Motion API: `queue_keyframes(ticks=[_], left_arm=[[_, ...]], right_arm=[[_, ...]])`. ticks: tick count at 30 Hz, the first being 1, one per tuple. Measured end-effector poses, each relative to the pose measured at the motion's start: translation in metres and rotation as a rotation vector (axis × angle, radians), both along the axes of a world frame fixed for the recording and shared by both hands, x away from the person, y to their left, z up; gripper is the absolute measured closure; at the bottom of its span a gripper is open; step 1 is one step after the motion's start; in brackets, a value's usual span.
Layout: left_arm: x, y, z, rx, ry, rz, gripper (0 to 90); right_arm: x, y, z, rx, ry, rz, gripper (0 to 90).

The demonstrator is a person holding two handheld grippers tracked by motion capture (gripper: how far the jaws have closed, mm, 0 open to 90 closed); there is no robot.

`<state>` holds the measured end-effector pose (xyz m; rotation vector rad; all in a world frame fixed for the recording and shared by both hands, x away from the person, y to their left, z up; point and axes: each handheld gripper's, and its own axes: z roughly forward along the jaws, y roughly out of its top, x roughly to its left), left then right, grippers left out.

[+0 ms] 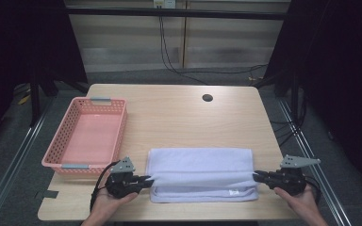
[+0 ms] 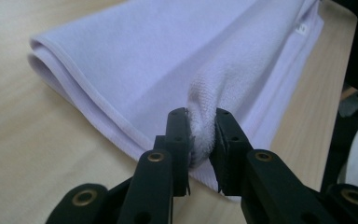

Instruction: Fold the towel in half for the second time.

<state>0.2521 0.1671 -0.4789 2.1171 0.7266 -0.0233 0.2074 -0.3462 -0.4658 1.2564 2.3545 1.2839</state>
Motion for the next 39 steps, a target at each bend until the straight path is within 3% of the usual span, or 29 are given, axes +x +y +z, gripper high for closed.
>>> queue_keyframes(ticks=[2,5,10,13,17,19,21,23,28,32,34,39], left_arm=[[-0.003,0.002,0.0,0.012,-0.002,-0.018,76.0],[-0.007,0.006,0.0,-0.009,0.01,-0.022,74.0],[-0.007,0.012,0.013,-0.108,-0.032,-0.027,66.3],[0.0,0.011,0.018,-0.138,-0.049,0.0,58.6],[0.017,-0.001,0.014,-0.079,-0.033,0.04,58.8],[0.028,-0.009,0.009,-0.037,-0.029,0.039,59.0],[0.04,-0.017,0.002,-0.013,-0.011,0.036,59.6],[0.048,-0.022,-0.002,0.006,0.004,0.051,59.5],[0.058,-0.032,-0.014,0.068,0.023,0.043,60.0],[0.059,-0.035,-0.017,0.079,0.021,0.048,60.8],[0.056,-0.037,-0.017,0.091,0.001,0.048,60.7],[0.058,-0.036,-0.017,0.085,0.009,0.05,61.8]], right_arm=[[-0.008,0.001,-0.001,-0.011,0.006,0.009,79.0],[-0.015,0.001,-0.003,-0.013,0.017,0.015,76.0],[-0.02,-0.001,0.002,0.01,-0.005,0.012,63.6],[-0.017,0.0,0.006,0.019,-0.026,-0.007,58.1],[-0.005,0.006,0.004,0.002,-0.019,-0.033,53.0],[0.005,0.009,0.002,0.015,-0.014,-0.053,50.5],[0.014,0.011,0.001,-0.01,-0.014,-0.071,48.0],[0.022,0.011,0.001,0.024,-0.017,-0.093,47.6],[0.035,0.015,-0.005,-0.025,0.009,-0.114,43.8],[0.035,0.017,-0.013,-0.045,0.036,-0.094,43.3],[0.032,0.018,-0.017,-0.061,0.055,-0.087,43.4],[0.031,0.024,-0.029,-0.14,0.085,-0.075,43.6]])
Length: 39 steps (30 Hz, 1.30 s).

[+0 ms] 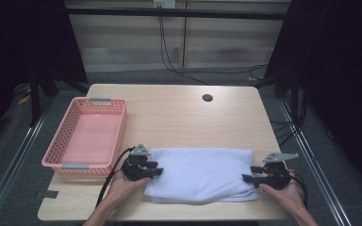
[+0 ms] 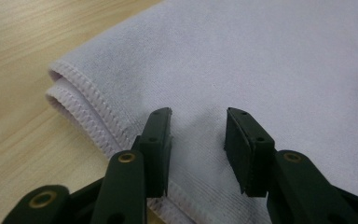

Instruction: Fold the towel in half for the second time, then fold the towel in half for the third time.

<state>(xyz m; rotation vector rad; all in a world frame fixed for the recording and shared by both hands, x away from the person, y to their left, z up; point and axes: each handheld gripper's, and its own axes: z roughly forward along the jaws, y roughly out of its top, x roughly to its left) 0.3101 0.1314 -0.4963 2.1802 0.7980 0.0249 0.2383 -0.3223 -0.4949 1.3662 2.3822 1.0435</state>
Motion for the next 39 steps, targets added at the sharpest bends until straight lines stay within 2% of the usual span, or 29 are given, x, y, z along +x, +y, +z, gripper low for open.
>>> queue_keyframes(ticks=[3,7,13,15,19,20,23,24,26,29,32,34,39], left_arm=[[0.001,-0.002,-0.001,-0.009,-0.001,0.0,62.5],[0.006,-0.007,-0.002,-0.029,0.01,-0.003,63.0],[0.015,-0.029,-0.005,-0.059,0.009,-0.032,63.0],[0.019,-0.036,-0.004,-0.045,0.003,-0.035,63.1],[0.02,-0.036,-0.002,-0.06,0.02,-0.038,56.9],[0.02,-0.035,0.0,-0.067,0.022,-0.033,55.7],[0.02,-0.03,0.008,-0.077,0.0,-0.003,52.0],[0.021,-0.029,0.009,-0.089,0.001,0.01,51.3],[0.024,-0.028,0.013,-0.081,-0.004,0.014,49.4],[0.031,-0.026,0.017,-0.102,-0.019,0.033,49.3],[0.039,-0.023,0.018,-0.109,-0.013,0.059,49.0],[0.042,-0.022,0.018,-0.118,-0.006,0.071,48.9],[0.044,-0.018,0.015,-0.104,-0.003,0.077,48.0]], right_arm=[[0.001,0.001,0.0,-0.02,-0.002,0.0,46.6],[0.003,-0.004,0.0,-0.01,-0.003,0.002,48.1],[0.009,-0.026,-0.001,-0.014,-0.008,-0.067,48.2],[0.008,-0.031,0.0,-0.028,-0.01,-0.088,48.2],[-0.002,-0.033,0.007,-0.009,-0.054,-0.096,43.2],[-0.005,-0.032,0.01,-0.008,-0.081,-0.096,41.8],[-0.021,-0.028,0.022,0.028,-0.125,-0.088,40.7],[-0.026,-0.026,0.025,0.039,-0.134,-0.081,40.7],[-0.036,-0.018,0.028,0.06,-0.138,-0.058,40.2],[-0.043,0.003,0.03,0.064,-0.128,-0.006,39.9],[-0.04,0.026,0.03,0.093,-0.12,0.061,40.4],[-0.036,0.045,0.029,0.09,-0.103,0.101,40.5],[-0.025,0.097,0.026,0.111,-0.076,0.219,40.8]])
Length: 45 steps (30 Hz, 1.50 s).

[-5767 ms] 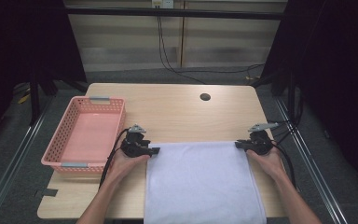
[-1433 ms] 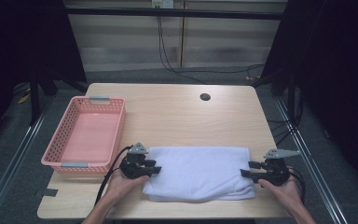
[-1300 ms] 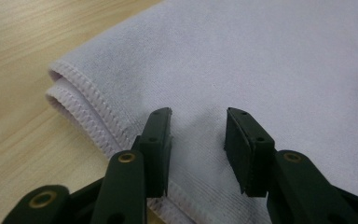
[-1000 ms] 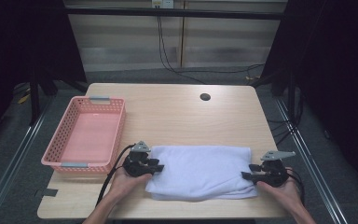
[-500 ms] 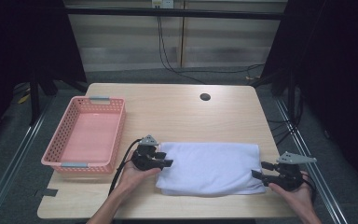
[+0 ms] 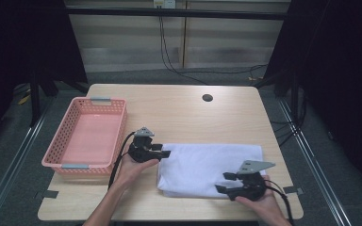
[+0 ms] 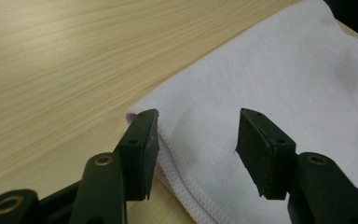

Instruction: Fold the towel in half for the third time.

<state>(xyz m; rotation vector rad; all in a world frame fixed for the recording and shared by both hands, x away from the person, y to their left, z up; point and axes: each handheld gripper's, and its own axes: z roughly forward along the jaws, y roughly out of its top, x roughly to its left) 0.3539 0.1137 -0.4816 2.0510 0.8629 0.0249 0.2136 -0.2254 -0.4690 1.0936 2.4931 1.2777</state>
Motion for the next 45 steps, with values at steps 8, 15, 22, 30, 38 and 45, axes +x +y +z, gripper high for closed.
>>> queue_keyframes(ticks=[8,15,22,30,38,45], left_arm=[[-0.002,0.001,-0.006,0.014,0.012,-0.002,46.5],[0.0,0.01,-0.007,0.013,0.016,0.027,45.2],[0.003,0.018,-0.005,-0.004,0.008,0.063,44.5],[0.016,0.015,-0.008,0.009,0.016,0.099,41.0],[0.025,0.005,-0.014,0.04,0.018,0.051,37.1],[0.025,-0.001,-0.02,0.058,0.016,0.022,36.0]], right_arm=[[0.024,0.092,-0.003,0.027,0.092,0.214,41.0],[0.045,0.135,-0.016,-0.012,0.077,0.263,41.7],[0.035,0.149,-0.028,-0.137,-0.037,0.29,42.3],[0.026,0.152,-0.03,-0.205,-0.127,0.29,47.8],[0.032,0.148,-0.028,-0.183,-0.091,0.223,68.9],[0.037,0.144,-0.026,-0.172,-0.065,0.227,75.7]])
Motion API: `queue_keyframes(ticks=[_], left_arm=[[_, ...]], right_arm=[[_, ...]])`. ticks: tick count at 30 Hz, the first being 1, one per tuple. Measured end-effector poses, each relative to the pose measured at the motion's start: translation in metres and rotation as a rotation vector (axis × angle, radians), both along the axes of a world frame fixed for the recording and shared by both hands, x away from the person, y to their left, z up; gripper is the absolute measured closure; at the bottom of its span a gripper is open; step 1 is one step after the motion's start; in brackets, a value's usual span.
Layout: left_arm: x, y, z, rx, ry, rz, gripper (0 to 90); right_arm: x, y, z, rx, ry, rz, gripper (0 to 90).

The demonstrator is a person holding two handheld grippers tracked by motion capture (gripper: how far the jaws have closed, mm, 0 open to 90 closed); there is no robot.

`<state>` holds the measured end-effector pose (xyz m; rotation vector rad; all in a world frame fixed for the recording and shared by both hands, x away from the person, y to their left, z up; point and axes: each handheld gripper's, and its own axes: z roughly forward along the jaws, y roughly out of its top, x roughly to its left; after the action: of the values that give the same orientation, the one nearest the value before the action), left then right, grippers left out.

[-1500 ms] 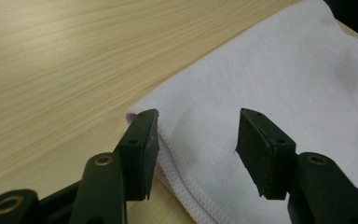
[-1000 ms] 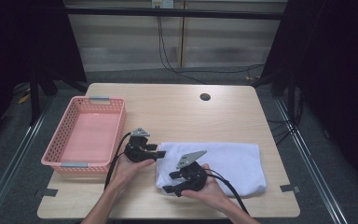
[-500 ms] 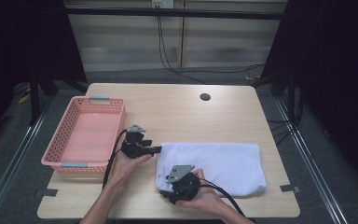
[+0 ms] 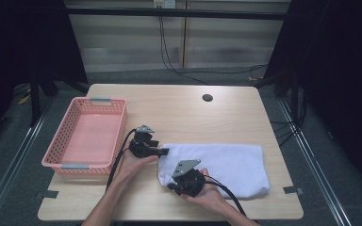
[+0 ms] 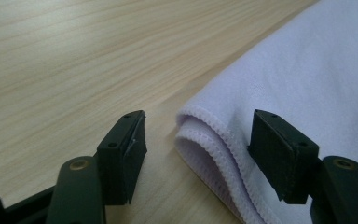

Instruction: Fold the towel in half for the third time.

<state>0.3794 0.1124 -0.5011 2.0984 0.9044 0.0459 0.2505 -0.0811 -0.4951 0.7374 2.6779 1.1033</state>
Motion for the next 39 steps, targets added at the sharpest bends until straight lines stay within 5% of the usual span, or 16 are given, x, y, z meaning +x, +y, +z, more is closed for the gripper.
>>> queue_keyframes(ticks=[5,9,14,19,27,39], left_arm=[[0.003,-0.003,-0.004,0.001,-0.008,-0.027,40.7],[-0.002,-0.011,-0.003,0.03,-0.029,-0.096,60.2],[-0.003,-0.009,-0.003,-0.041,0.024,-0.099,80.2],[0.0,-0.003,0.001,-0.14,0.07,-0.069,80.9],[-0.003,0.004,0.031,-0.213,0.05,-0.073,80.9],[-0.003,0.028,0.068,-0.223,0.008,-0.01,81.2]], right_arm=[[0.0,-0.002,0.001,0.005,0.016,0.004,76.3],[0.0,-0.002,0.001,0.002,0.013,0.009,76.3],[0.002,-0.006,0.003,0.04,0.057,-0.007,78.0],[0.003,-0.011,0.008,0.077,0.082,-0.015,78.5],[0.005,-0.021,0.031,0.175,0.084,-0.035,78.5],[0.011,-0.012,0.07,0.292,0.052,-0.043,78.7]])
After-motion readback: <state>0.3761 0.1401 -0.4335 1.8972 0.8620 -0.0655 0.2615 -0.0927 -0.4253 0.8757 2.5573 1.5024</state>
